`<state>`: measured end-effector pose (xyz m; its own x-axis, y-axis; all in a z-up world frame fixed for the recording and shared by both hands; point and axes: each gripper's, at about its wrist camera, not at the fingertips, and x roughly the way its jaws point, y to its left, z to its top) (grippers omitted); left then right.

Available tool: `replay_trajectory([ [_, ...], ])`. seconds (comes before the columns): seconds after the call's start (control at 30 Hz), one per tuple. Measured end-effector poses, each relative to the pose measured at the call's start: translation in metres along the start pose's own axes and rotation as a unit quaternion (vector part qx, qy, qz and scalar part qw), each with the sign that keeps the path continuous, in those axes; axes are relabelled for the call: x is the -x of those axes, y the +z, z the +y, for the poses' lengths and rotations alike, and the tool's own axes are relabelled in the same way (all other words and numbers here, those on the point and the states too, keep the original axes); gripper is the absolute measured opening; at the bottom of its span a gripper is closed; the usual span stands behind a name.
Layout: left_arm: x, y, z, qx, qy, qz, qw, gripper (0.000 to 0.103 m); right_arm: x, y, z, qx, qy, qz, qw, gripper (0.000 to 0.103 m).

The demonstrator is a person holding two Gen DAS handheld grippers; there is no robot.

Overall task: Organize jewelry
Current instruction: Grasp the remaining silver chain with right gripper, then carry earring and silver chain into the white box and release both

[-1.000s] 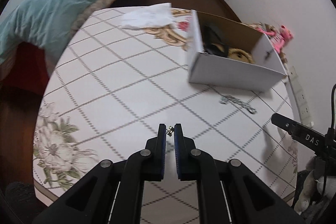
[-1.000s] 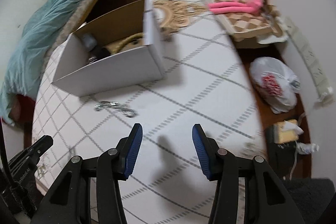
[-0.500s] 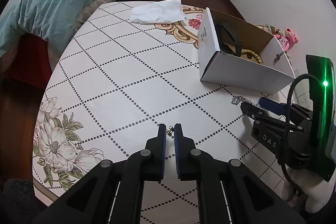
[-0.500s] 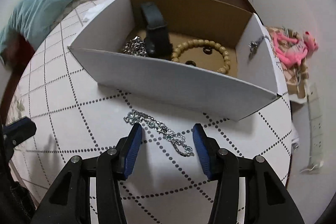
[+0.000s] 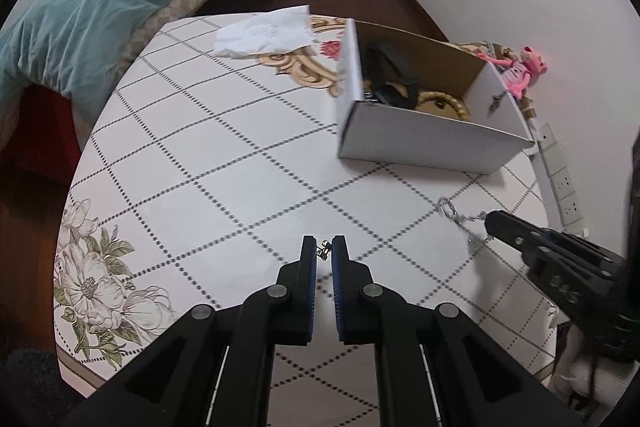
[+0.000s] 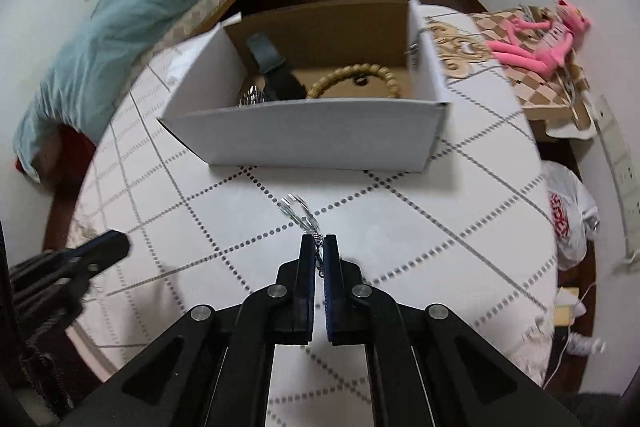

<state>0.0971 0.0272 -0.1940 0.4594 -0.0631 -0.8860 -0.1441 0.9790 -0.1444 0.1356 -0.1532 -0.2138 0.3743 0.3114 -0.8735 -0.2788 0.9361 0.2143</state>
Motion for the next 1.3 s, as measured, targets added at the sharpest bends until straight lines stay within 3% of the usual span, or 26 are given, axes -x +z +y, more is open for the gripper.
replay_trajectory([
  [0.3, 0.024, 0.018, -0.036, -0.03, -0.032, -0.021, 0.9988, 0.005, 0.062, 0.021, -0.005, -0.014, 0.026, -0.051, 0.998, 0.004],
  [0.63, 0.06, 0.091, -0.058, -0.048, -0.077, -0.058, 0.9942, 0.005, 0.119, 0.087, -0.011, -0.012, 0.058, -0.104, 0.993, 0.004],
  [0.77, 0.048, 0.118, -0.059, -0.058, -0.077, -0.045, 0.9943, 0.005, 0.109, 0.117, -0.016, -0.02, 0.072, -0.094, 0.993, 0.004],
  [0.9, 0.019, 0.136, -0.054, -0.052, -0.084, -0.002, 0.9951, 0.005, 0.081, 0.14, -0.019, -0.028, 0.081, -0.06, 0.994, 0.004],
  [1.3, -0.036, 0.157, -0.045, -0.031, -0.053, 0.075, 0.9953, 0.008, 0.008, 0.17, -0.025, -0.027, 0.064, 0.031, 0.997, 0.004],
])
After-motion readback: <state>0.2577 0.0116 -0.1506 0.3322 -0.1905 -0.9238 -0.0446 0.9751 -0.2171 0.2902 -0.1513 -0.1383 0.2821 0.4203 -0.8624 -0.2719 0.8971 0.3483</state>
